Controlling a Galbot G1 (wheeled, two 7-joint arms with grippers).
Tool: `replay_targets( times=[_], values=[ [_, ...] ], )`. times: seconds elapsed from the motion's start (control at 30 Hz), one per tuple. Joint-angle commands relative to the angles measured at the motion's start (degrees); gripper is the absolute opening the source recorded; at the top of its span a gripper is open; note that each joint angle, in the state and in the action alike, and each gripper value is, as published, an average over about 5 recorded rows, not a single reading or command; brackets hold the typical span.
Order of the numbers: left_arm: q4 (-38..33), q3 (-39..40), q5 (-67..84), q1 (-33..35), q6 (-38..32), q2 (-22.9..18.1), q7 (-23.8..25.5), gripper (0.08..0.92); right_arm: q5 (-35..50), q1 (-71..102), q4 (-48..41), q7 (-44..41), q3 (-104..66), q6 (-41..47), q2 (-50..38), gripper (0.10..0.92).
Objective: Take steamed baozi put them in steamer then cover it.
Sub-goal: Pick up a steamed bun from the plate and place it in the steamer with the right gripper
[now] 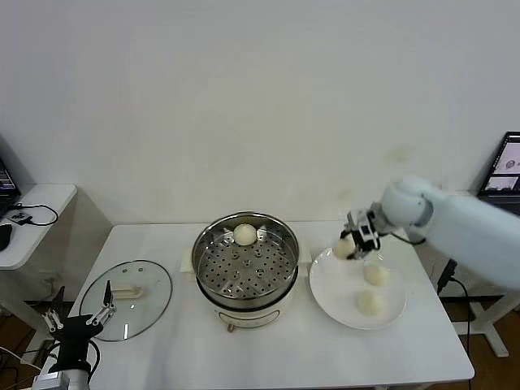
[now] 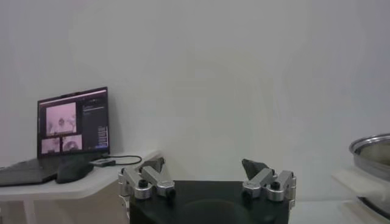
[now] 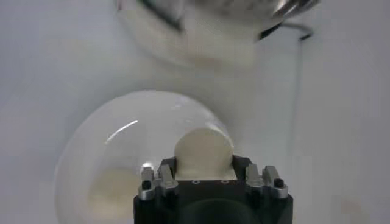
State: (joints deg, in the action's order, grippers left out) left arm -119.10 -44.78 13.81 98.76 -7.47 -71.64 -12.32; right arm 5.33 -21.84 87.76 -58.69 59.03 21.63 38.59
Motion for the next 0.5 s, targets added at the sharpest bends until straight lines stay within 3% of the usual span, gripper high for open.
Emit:
replay_targets(
  times=[0.03,0.27,0.5],
  values=[
    [0.2,0.0,0.3,-0.5,0.0,0.4,0.0,0.823,18.3,-21.5,2.3,3.5,9.6,5.6,11.0,0.587],
    [0.3,-0.3,0.5,-0.7,0.0,0.1,0.0,0.823,23.3,-15.2,-0.4,8.6,9.2,9.9,22.9,0.594],
    [0.0,-0.4,0.4,-1.0,0.4,-0.5,0.0,0.823,23.1,-9.5,-5.8,13.1,10.4,14.0,32.0,0.594]
  ],
)
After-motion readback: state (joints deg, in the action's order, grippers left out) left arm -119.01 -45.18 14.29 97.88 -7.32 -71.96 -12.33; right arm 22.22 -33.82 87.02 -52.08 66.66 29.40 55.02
